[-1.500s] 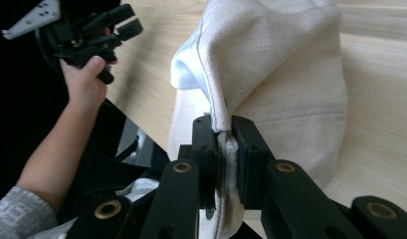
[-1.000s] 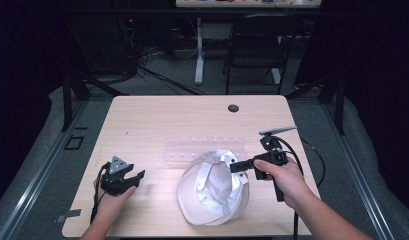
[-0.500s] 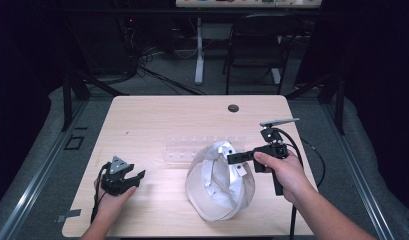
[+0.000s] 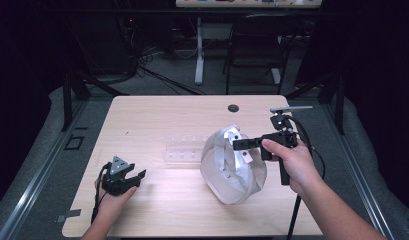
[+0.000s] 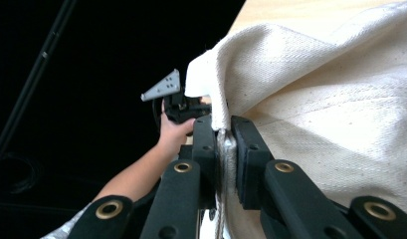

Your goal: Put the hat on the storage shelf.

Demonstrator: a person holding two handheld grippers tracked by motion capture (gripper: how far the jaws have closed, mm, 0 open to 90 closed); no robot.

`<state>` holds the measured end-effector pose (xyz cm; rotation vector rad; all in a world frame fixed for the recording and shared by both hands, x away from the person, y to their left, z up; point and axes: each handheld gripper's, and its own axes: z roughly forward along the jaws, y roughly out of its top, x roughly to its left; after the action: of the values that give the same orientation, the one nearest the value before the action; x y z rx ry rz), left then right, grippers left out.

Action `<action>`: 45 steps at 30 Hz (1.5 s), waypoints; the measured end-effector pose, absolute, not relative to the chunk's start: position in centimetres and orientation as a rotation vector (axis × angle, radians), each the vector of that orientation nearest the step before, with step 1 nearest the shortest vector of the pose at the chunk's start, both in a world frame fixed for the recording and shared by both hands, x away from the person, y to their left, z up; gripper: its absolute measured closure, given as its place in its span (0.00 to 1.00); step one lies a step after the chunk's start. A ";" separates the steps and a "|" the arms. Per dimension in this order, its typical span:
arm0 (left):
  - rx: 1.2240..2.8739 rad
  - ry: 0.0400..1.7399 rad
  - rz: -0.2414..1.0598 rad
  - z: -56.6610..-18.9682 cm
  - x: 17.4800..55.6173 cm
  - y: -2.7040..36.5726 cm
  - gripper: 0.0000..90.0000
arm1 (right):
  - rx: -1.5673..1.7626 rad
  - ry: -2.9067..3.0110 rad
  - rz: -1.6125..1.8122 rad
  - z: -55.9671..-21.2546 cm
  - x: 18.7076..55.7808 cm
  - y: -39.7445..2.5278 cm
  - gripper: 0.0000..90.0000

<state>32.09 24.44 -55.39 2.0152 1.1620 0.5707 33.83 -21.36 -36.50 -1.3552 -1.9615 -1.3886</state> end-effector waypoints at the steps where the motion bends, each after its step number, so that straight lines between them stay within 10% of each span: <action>1: 2.015 1.161 0.571 -55.4 32.1 24.4 0.53 | -1.360 -1.955 -1.393 -36.3 33.9 -21.5 0.91; 27: 1.884 1.124 0.584 -53.9 31.4 23.0 0.51 | -1.328 -1.908 -1.534 -32.9 35.6 -20.6 0.91; 45: 1.905 0.812 0.527 -50.8 30.6 14.9 0.47 | -1.398 -1.865 -1.616 -31.2 38.4 -20.1 0.91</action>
<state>30.63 14.89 -50.84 1.9049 0.8122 0.5271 38.44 -20.05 -31.15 -1.3975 -1.8655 -1.6155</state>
